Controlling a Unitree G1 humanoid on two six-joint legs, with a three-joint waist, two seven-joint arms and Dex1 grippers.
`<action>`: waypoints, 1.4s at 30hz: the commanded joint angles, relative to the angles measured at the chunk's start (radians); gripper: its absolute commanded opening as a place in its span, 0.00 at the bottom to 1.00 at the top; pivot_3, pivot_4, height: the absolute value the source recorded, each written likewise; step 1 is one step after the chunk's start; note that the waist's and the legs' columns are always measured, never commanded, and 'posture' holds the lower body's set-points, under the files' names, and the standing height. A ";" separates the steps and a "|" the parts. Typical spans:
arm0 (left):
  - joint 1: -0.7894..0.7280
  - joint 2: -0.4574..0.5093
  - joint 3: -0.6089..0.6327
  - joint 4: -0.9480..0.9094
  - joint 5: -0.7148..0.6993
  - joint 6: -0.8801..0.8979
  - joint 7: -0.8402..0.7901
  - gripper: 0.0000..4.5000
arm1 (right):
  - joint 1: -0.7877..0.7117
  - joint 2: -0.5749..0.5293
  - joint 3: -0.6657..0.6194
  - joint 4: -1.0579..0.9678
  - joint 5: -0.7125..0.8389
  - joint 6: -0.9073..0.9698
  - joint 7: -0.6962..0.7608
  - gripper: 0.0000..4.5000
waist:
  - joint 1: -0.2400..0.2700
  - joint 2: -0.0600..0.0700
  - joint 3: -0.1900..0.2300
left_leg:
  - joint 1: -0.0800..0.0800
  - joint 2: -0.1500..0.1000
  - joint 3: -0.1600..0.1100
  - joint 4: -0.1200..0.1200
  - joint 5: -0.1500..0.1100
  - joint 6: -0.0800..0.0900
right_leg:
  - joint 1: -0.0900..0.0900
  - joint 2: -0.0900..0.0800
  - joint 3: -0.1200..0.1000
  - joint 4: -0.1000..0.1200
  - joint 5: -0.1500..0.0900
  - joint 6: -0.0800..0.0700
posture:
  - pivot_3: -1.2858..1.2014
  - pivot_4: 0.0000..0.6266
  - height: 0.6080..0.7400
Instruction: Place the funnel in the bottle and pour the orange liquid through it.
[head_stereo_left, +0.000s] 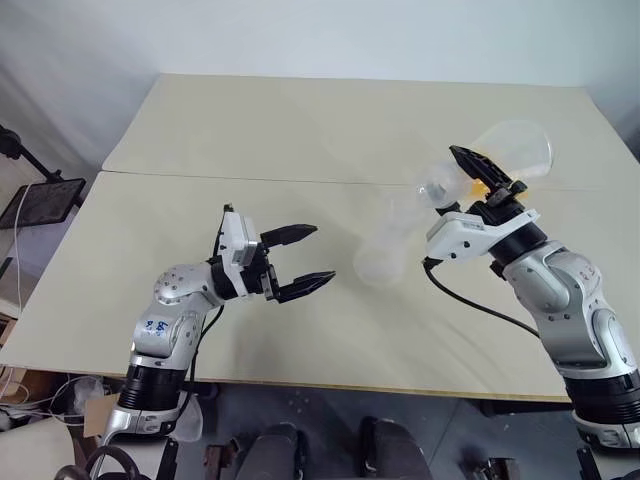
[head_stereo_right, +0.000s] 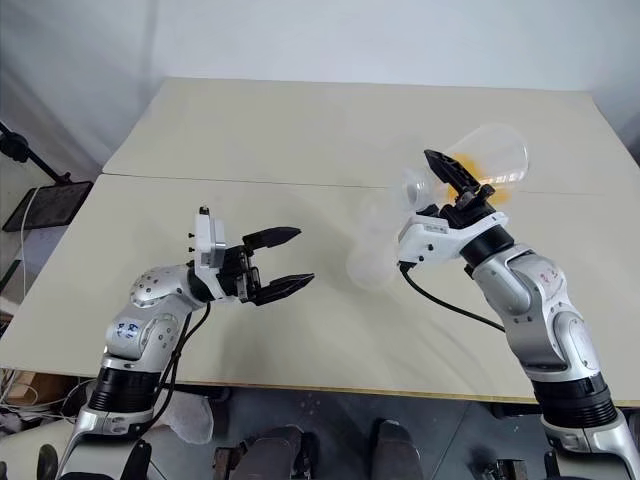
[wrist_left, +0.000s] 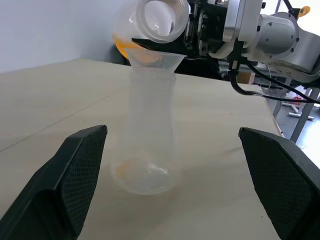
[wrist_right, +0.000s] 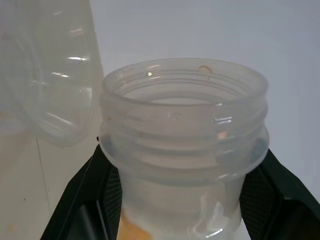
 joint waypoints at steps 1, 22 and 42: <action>0.004 0.001 0.002 -0.047 -0.014 -0.015 0.001 1.00 | -0.022 -0.005 -0.022 -0.023 -0.010 -0.017 -0.021 0.57 | 0.000 0.000 0.000 | 0.000 0.000 0.000 0.000 0.000 0.000 | 0.000 0.000 0.000 0.000 0.000 0.000 | 0.52 0.24 1.00; 0.017 -0.008 0.006 -0.064 -0.017 -0.019 0.024 1.00 | -0.062 -0.012 0.003 0.006 -0.126 -0.043 -0.056 0.57 | -0.001 0.000 0.000 | 0.000 0.000 0.000 0.000 0.000 0.000 | 0.000 0.000 0.000 0.000 0.000 0.000 | 0.52 0.24 1.00; 0.020 -0.021 0.014 -0.068 -0.023 -0.023 0.044 1.00 | -0.077 -0.032 0.017 0.029 -0.192 -0.089 -0.064 0.57 | -0.001 0.000 0.000 | 0.000 0.000 0.000 0.000 0.000 0.000 | 0.000 0.000 0.000 0.000 0.000 0.000 | 0.52 0.24 1.00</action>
